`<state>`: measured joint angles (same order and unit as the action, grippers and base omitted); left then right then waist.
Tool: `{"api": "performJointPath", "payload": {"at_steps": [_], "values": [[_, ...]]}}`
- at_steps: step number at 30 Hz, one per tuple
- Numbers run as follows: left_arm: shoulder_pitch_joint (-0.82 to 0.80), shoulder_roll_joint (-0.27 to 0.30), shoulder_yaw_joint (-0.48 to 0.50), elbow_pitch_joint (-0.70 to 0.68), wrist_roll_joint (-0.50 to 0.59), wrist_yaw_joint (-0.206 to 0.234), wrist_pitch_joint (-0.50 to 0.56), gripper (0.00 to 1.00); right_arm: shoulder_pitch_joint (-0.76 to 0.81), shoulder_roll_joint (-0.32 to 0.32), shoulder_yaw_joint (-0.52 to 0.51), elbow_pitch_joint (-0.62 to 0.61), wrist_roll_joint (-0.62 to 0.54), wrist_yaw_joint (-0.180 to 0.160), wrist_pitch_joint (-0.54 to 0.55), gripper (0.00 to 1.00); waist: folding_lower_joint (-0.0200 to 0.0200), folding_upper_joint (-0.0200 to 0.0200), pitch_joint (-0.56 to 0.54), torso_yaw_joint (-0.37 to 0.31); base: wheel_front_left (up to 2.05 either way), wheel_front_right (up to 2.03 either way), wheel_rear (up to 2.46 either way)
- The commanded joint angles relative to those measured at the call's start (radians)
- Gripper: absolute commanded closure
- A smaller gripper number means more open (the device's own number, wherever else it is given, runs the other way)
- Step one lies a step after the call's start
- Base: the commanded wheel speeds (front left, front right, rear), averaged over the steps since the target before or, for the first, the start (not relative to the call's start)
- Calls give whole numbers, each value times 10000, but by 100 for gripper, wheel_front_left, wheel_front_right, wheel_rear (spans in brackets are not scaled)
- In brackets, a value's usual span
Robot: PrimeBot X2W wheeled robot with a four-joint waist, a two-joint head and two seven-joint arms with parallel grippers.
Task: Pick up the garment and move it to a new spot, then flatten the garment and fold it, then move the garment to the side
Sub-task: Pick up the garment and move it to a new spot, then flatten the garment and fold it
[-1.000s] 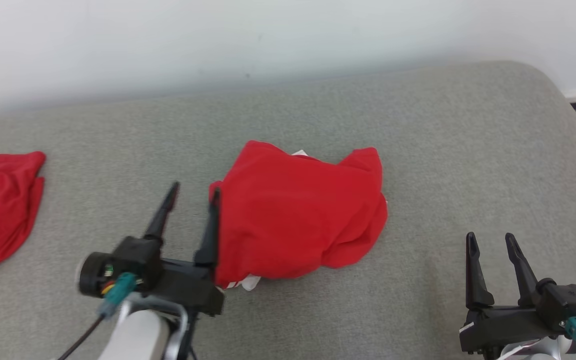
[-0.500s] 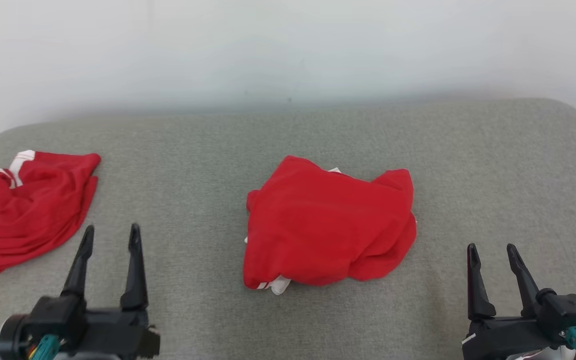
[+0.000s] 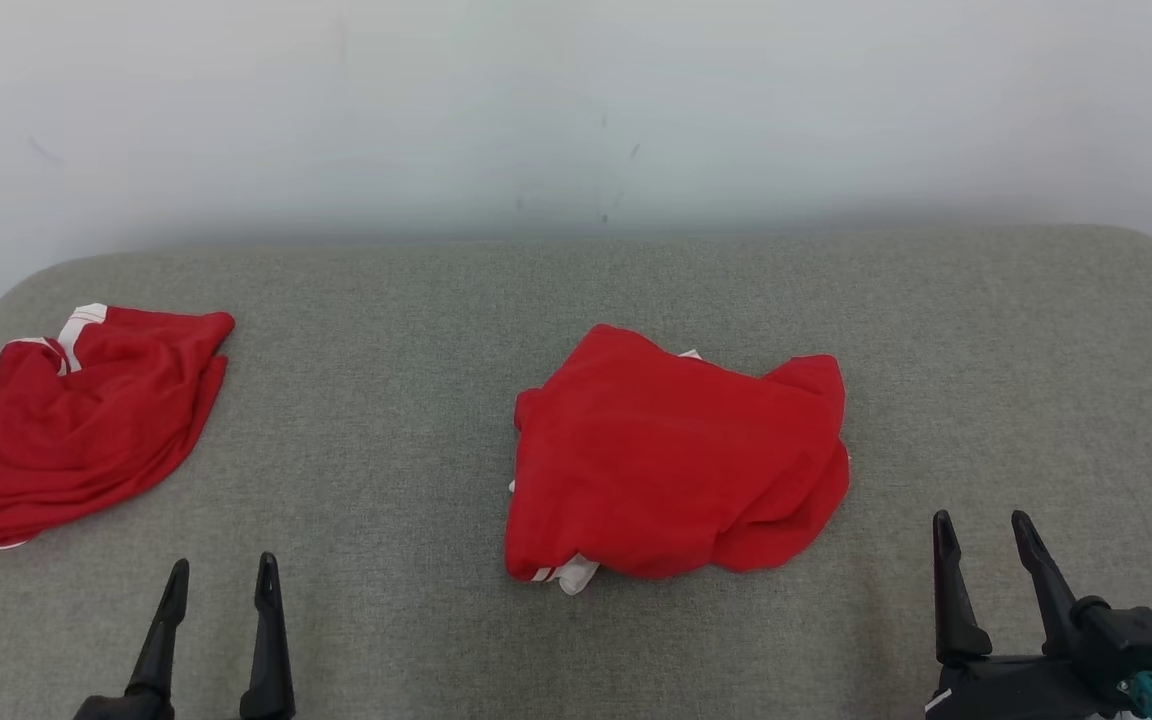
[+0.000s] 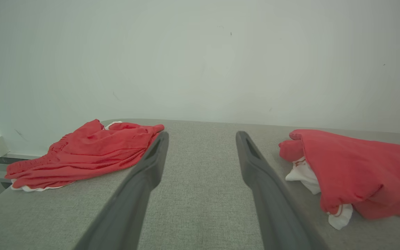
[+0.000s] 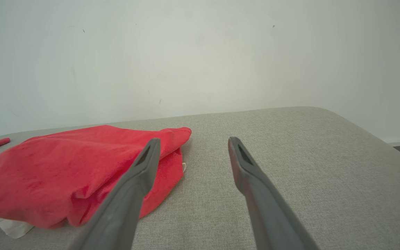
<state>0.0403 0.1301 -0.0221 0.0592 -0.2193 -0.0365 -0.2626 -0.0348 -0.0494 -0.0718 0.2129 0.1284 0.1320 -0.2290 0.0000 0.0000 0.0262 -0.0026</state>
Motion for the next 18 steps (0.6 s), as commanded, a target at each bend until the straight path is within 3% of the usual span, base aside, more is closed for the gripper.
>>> {"api": "performJointPath", "payload": {"at_steps": [1, 11, 18], "values": [[93, -62, 75, 31, 121, -74, -33, 0, 102, -16, 2, -31, -56, -25, 7, 0, 0, 0, -7, -5, 0, 0, 0], [5, -431, 386, 218, 386, -368, -33, 0, 102, -15, 178, 3, -43, -25, 124, 0, 0, 0, -143, -22, 0, 0, 0], [-186, -619, 217, 300, 553, -514, -34, 0, -621, -218, 681, 173, -254, -25, 323, 0, 0, 0, -55, 354, 0, 0, 0]]}}
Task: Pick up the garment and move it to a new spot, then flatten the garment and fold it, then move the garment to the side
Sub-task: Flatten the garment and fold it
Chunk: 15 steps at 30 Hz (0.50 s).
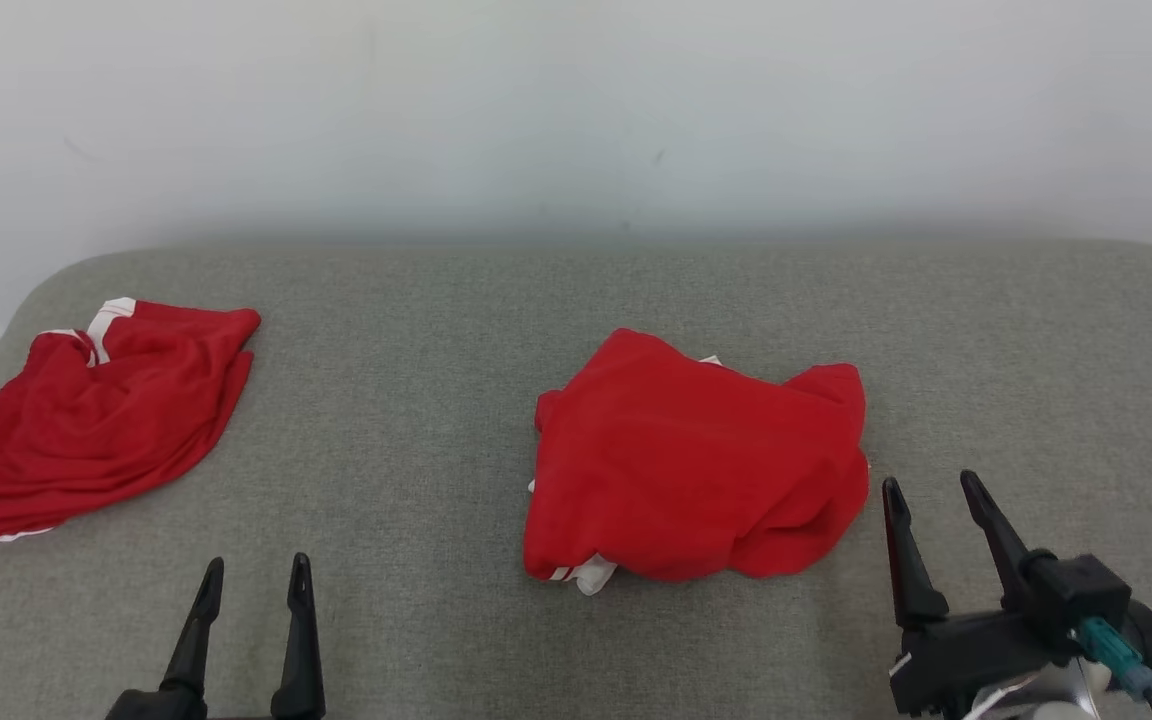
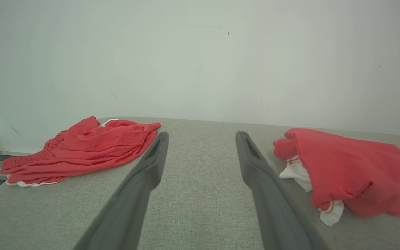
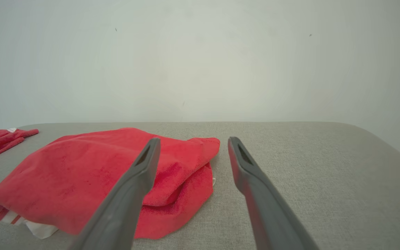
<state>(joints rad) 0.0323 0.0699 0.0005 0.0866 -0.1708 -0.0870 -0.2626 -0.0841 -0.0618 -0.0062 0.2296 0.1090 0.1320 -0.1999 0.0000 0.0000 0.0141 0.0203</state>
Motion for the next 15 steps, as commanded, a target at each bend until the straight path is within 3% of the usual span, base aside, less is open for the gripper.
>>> {"api": "performJointPath", "payload": {"at_steps": [1, 6, 15], "values": [[-131, -44, -44, 35, 76, -16, -34, 0, -321, -174, 153, 82, -53, -25, 78, 0, 0, 0, 94, 194, 0, 0, 0], [-337, -122, -164, 180, 64, -100, -34, 0, -1647, -706, 743, 762, -106, -25, 369, 0, 0, 0, 353, 610, 0, 0, 0], [-893, -199, -480, 489, -204, -180, -34, 0, -4179, -1667, 2060, 3267, -39, -25, 711, 0, 0, 0, 961, 1453, 0, 0, 0]]}}
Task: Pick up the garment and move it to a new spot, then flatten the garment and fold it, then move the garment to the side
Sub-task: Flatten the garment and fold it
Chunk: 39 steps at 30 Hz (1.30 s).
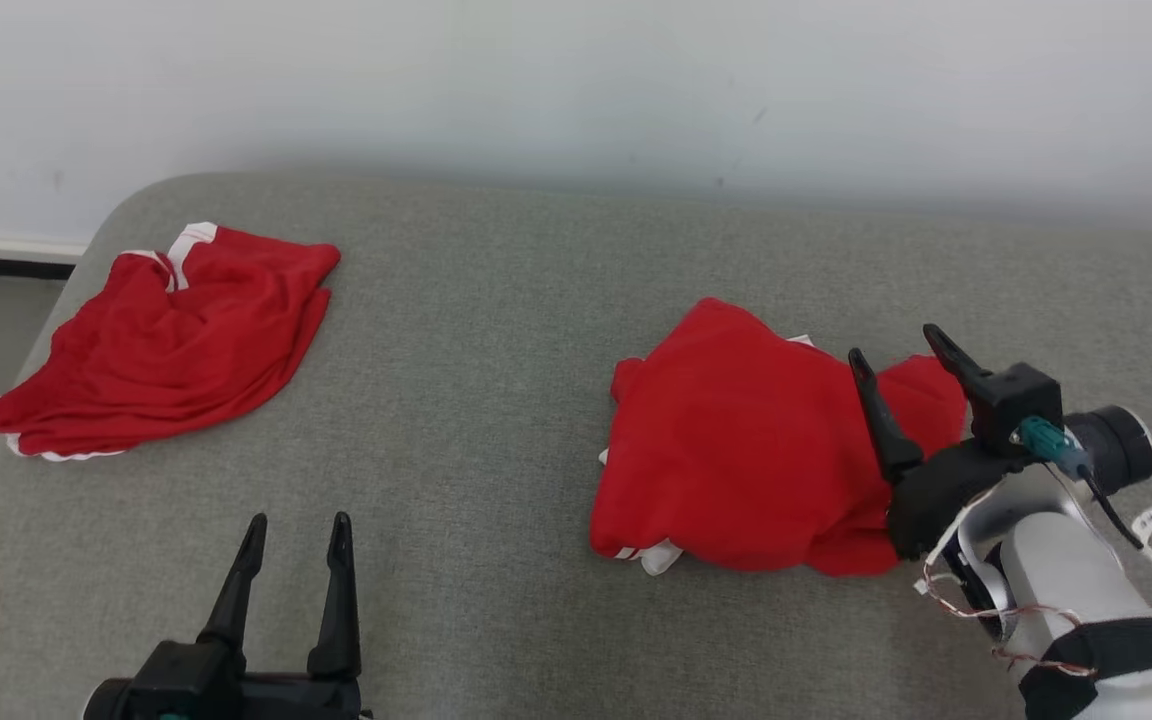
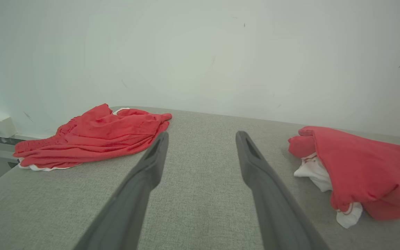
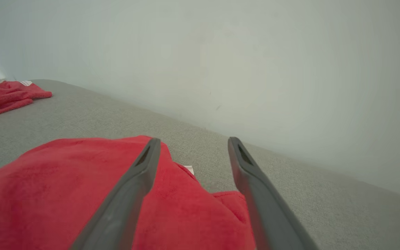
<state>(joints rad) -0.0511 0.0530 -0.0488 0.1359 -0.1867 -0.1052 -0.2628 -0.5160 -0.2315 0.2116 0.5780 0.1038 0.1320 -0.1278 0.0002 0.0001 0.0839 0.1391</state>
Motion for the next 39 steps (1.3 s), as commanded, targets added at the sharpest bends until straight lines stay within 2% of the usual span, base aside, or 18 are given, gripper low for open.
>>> {"api": "performJointPath", "payload": {"at_steps": [1, 6, 12, 20, 21, 22, 23, 24, 27, 39], "values": [[-108, -30, -20, 44, -114, 11, -30, 0, -111, -67, 67, 116, 33, -25, 6, 0, -2, -1, 330, 352, 0, 0, 0], [-368, -32, -429, 179, -499, 173, -32, 0, -1241, -353, 899, 1684, 351, -25, 230, 0, -2, -1, 607, 761, 0, 0, 0], [-604, -30, -833, 321, -785, 270, -30, 0, -2328, -518, 1936, 3305, 1274, -25, 722, 0, -2, -1, 833, 1187, 0, 0, 0], [-645, -31, -975, 418, -892, 371, -32, 0, -3199, -687, 3268, 4779, 2537, -25, 2530, 0, -2, -1, 837, 1487, 0, 0, 0], [-625, -30, -978, 428, -898, 379, -32, 0, -3268, -693, 3422, 4843, 2667, -25, 2707, 17, -2, -1, 818, 1497, 0, 0, 0], [-604, -30, -975, 437, -904, 387, -32, 0, -3308, -712, 3577, 4864, 2807, -25, 2813, 65, -2, -1, 795, 1501, 0, 0, 0], [-585, -30, -965, 445, -900, 394, -32, 0, -3350, -753, 3698, 4861, 2964, -25, 2841, 92, -2, -1, 776, 1495, 0, 0, 0], [-574, -30, -948, 454, -902, 400, -32, 0, -3381, -808, 3828, 4852, 3085, -25, 2822, 100, -2, -1, 753, 1480, 0, 0, 0], [-539, -30, -931, 481, -907, 405, -32, 0, -3403, -913, 4112, 4853, 3415, -25, 2644, 100, -2, -1, 671, 1393, 0, 0, 0], [-256, -31, -582, 537, -616, 306, -32, 0, -3264, -1199, 4526, 4778, 4324, -25, 465, 100, -2, -1, 38, 630, 0, 0, 0]]}}
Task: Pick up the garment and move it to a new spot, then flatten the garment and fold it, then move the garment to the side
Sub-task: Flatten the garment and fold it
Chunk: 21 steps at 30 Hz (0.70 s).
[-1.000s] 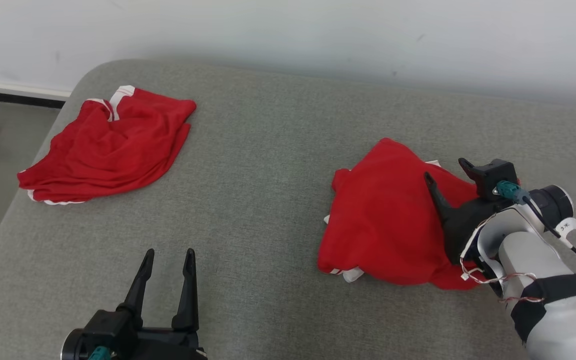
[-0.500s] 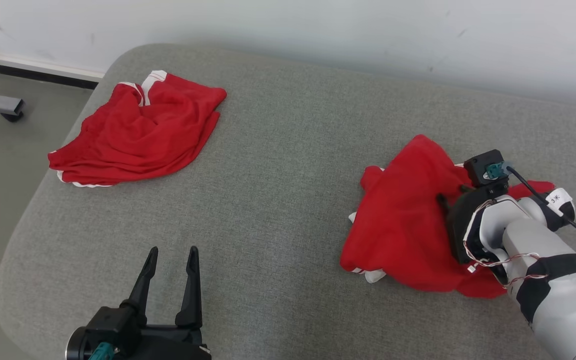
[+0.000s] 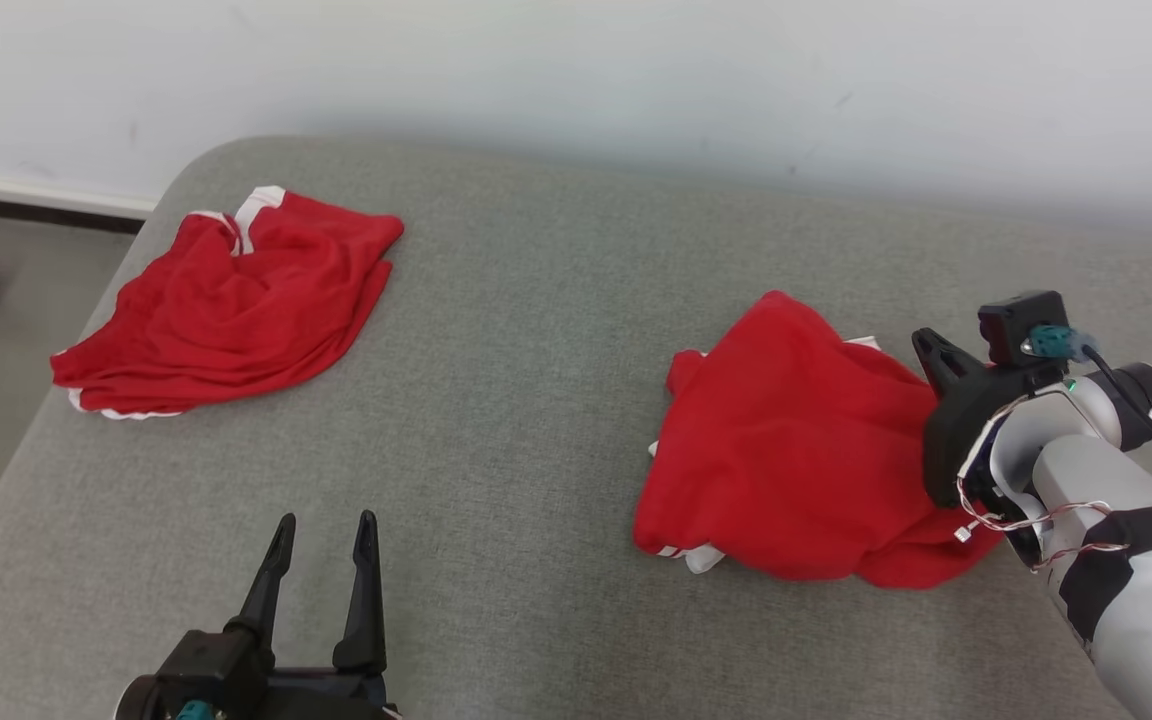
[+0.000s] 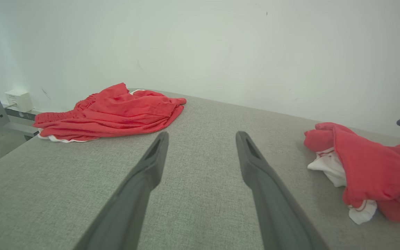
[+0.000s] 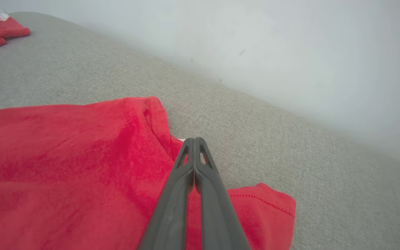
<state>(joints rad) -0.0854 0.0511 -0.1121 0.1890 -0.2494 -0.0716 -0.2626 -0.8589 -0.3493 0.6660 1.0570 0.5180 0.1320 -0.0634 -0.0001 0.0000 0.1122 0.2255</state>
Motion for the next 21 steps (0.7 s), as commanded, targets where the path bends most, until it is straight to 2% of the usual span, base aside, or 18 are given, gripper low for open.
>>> {"api": "performJointPath", "payload": {"at_steps": [1, 5, 6, 7, 8, 12, 16, 21], "values": [[125, -12, 62, -6, 37, -42, -34, 0, 200, -59, -48, -41, 264, -25, -393, 100, 1, 0, -297, -288, 0, 0, 0], [259, -10, 94, -26, 116, -57, -34, 0, 347, -108, -146, -145, 546, -25, -1104, 100, 1, 0, -450, -435, 0, 0, 0], [284, -10, 109, -32, 137, -52, -34, 0, 404, -124, -186, -208, 620, -25, -1340, 85, 1, 0, -501, -474, 0, 0, 0], [303, -7, 142, -52, 158, -50, -34, 0, 487, -147, -238, -296, 676, -25, -1574, 37, 1, 0, -558, -517, 0, 0, 0], [332, -7, 188, -89, 186, -47, -34, 0, 583, -161, -331, -377, 771, -25, -1730, 0, 1, 0, -605, -567, 0, 0, 0], [530, -7, 401, -232, 314, -33, -34, 0, 1039, -295, -883, -956, 860, -25, -2019, 0, 1, 0, -730, -824, 0, 0, 0], [660, -9, 582, -381, 513, -18, -33, 0, 1966, -523, -2133, -2458, 377, -25, -2020, 0, 1, 0, -755, -1149, 0, 0, 0], [650, -9, 813, -509, 662, -66, -34, 0, 3647, -425, -3910, -4452, -561, -25, -2025, 0, 1, 0, -793, -1541, 0, 0, 0]]}}
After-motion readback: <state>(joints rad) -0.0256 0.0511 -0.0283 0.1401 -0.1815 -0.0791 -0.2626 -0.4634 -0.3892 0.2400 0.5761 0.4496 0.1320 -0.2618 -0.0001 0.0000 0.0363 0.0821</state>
